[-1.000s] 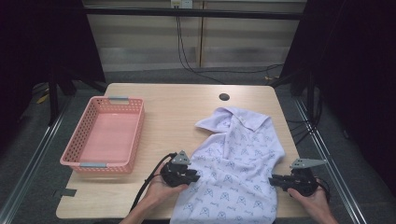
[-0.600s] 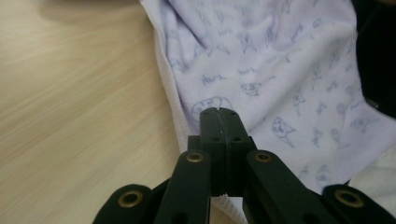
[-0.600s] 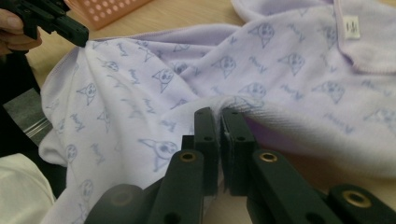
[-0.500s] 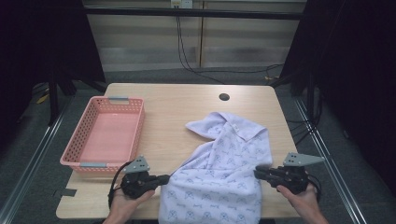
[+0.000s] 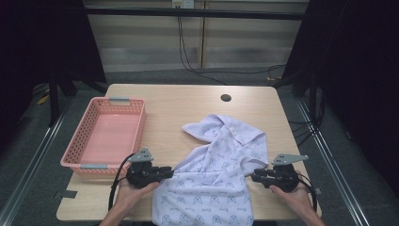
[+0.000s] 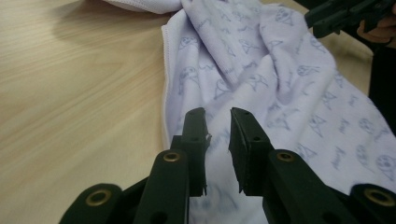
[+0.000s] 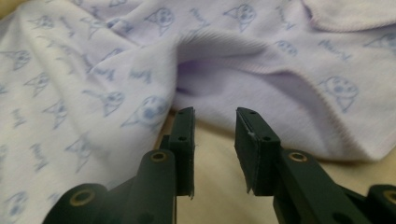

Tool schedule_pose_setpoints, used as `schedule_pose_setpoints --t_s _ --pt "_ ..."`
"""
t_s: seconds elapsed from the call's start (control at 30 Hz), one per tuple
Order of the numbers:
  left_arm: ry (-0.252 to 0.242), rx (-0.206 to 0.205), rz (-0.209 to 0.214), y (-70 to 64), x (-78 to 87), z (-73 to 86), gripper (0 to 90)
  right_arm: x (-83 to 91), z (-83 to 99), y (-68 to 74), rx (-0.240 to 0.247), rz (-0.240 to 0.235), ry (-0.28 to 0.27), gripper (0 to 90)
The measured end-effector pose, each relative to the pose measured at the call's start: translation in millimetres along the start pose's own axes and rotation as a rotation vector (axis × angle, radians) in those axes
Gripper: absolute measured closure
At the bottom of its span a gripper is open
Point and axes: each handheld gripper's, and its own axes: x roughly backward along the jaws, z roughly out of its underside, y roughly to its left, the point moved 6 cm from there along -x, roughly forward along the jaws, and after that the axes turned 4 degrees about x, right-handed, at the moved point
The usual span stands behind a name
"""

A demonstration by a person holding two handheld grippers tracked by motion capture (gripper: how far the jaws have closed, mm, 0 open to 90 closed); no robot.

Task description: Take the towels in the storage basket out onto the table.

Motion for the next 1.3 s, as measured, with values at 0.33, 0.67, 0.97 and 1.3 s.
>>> schedule_pose_setpoints --t_s 0.33,0.67,0.97,1.3 --pt "0.030 -0.016 -0.038 21.7 -43.1 -19.9 57.3 -20.6 -26.9 -33.6 -0.036 0.082 -0.043 47.0" --pt "0.026 0.003 0.001 14.8 -33.9 -21.9 88.4 -26.9 -27.5 -32.6 -0.037 0.031 -0.019 86.1" --pt "-0.059 0.044 0.022 -6.4 31.2 6.6 88.4 47.1 -18.2 -10.8 -0.016 -0.012 -0.163 87.0" --pt "-0.030 0.048 0.059 -40.1 58.2 36.7 87.0 72.5 42.0 30.3 -0.013 -0.071 -0.054 82.2"
